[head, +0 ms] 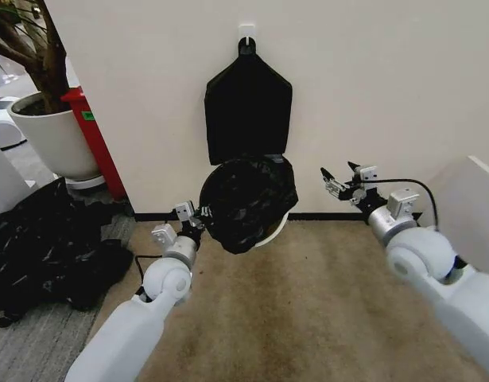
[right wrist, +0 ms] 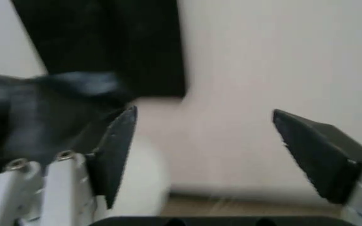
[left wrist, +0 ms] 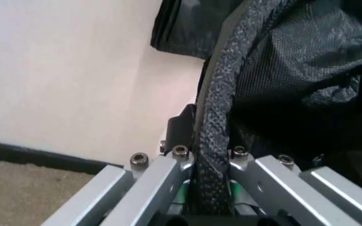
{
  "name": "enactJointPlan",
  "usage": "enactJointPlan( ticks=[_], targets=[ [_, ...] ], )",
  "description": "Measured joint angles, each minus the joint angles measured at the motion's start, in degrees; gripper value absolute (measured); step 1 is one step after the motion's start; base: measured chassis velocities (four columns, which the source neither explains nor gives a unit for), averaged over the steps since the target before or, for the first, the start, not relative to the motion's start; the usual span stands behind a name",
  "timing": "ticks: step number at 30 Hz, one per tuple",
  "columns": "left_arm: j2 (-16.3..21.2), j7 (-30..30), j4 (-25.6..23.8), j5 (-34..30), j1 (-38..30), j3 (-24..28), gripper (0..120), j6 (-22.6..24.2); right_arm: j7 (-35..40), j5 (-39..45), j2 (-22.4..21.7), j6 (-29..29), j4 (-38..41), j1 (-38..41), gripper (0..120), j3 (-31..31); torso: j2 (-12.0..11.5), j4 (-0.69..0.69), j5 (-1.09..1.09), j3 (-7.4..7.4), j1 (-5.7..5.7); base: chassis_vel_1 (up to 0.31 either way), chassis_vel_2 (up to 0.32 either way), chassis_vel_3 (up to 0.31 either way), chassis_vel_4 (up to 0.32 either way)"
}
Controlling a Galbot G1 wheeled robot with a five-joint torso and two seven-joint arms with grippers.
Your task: Place the garbage bag over the trash bin.
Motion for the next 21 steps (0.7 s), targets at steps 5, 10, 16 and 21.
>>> enactJointPlan(
  ticks=[5, 10, 16, 21],
  targets=[
    [0.3, -0.3, -0.1, 3.6, -0.5, 0.9, 1, -1.0, 10.5, 15.6, 3.8, -2.2, 7.4, 1.1, 98, -0.7, 0.0, 0.00, -0.01, 0.00, 0.00, 0.000, 0.000, 0.000, 0.000],
    [-0.1, -0.1, -0.1, 8.3, -0.8, 1.8, 1, -2.8, 11.4, 18.7, 5.8, -2.2, 7.3, 2.2, 100, -1.9, 0.0, -0.01, -0.03, 0.00, 0.00, 0.000, 0.000, 0.000, 0.000],
    [-0.1, 0.1, -1.5, 10.6, -0.4, 2.2, 1, -3.2, 12.6, 15.5, 9.8, -3.4, 2.9, 2.2, 100, -4.2, 0.0, 0.00, -0.01, 0.01, 0.00, 0.000, 0.000, 0.000, 0.000],
    [0.2, 0.6, -1.9, 11.8, -0.4, 2.2, 1, -3.3, 13.3, 14.5, 10.4, -3.7, 1.9, 2.1, 93, -4.5, 0.0, 0.00, -0.02, 0.00, 0.00, 0.000, 0.000, 0.000, 0.000]
  ],
)
